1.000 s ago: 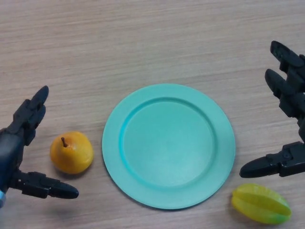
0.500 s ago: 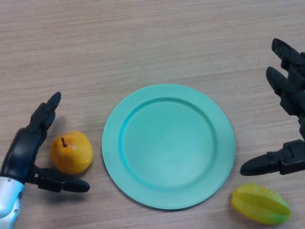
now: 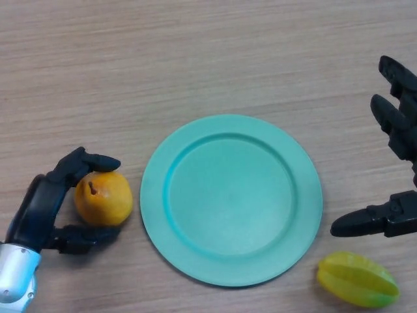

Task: Pick up the yellow pear and place it on the plate

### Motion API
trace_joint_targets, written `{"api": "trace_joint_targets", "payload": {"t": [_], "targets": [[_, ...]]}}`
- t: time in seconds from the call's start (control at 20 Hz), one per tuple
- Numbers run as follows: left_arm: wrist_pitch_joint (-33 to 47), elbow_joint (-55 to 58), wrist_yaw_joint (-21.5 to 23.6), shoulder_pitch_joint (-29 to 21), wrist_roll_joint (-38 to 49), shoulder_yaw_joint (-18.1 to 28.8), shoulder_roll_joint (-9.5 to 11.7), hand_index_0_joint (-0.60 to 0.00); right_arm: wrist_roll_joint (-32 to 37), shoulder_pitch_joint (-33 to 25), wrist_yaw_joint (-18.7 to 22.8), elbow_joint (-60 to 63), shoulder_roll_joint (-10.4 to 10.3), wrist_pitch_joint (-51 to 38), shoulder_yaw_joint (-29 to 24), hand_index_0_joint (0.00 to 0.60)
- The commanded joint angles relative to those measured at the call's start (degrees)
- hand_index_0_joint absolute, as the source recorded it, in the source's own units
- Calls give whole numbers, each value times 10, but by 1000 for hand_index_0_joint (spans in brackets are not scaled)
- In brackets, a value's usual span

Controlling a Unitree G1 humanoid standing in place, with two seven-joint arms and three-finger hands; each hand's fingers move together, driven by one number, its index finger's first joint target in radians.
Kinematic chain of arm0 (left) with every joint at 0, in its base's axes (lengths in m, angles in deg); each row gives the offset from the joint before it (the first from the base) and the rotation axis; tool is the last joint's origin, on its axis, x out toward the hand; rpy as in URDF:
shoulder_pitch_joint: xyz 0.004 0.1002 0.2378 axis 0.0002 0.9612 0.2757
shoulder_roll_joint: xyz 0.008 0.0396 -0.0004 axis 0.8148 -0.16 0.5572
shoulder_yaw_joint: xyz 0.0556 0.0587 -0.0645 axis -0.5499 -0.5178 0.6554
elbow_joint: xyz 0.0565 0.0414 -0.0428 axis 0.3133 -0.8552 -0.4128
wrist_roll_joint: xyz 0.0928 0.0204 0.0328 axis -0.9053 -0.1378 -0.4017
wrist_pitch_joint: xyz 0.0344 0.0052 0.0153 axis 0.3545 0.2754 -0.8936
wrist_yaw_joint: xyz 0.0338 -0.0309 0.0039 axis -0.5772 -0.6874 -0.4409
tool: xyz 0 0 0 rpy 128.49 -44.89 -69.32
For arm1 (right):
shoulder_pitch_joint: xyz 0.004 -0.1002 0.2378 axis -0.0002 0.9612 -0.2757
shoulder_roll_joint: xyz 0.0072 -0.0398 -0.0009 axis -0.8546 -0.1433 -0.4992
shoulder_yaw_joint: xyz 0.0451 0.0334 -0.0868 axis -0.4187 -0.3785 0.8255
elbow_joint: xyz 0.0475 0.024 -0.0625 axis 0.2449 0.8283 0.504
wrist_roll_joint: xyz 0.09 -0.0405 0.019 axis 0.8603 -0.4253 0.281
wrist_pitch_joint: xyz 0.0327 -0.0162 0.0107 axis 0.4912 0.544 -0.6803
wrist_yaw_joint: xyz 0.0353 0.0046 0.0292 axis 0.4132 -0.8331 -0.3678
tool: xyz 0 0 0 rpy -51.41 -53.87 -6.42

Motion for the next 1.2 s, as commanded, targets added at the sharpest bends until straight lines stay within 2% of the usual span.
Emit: {"api": "trace_joint_targets", "payload": {"t": [0.05,0.15,0.2,0.25,0.35,0.4,0.5,0.7,0.8,0.9,1.0,1.15,1.2], "targets": [[62,60,29,-12,33,65,44,-600,13,-15,15,-33,16,-52,-44,0],[40,124,10,0,58,77,45,-600,13,-17,15,-36,18,-46,-44,0],[-16,194,-25,11,105,81,37,-600,13,-15,15,-35,16,-51,-45,0],[-31,220,-33,10,116,81,31,-600,16,-13,15,-35,15,-52,-47,0],[-111,303,-84,25,152,64,14,-600,21,-10,15,-37,15,-47,-51,0],[-204,367,-135,42,169,46,0,-600,29,-14,20,-37,16,-40,-55,0],[-280,406,-169,43,156,19,-15,-600,35,-12,21,-36,17,-43,-60,0],[-277,380,-158,33,122,-45,-46,-600,49,-12,26,-32,20,-46,-71,0],[-243,346,-140,23,86,-72,-59,-600,50,-7,23,-27,20,-56,-72,0],[-242,329,-131,15,79,-84,-67,-600,54,-6,22,-26,20,-53,-77,0],[-182,291,-112,1,41,-98,-72,-600,59,-8,22,-25,22,-53,-80,0],[-195,282,-104,-11,62,-105,-82,-600,65,-1,18,-23,20,-63,-85,0],[-201,280,-97,-13,69,-109,-83,-502,67,-2,19,-24,22,-59,-87,0]]}}
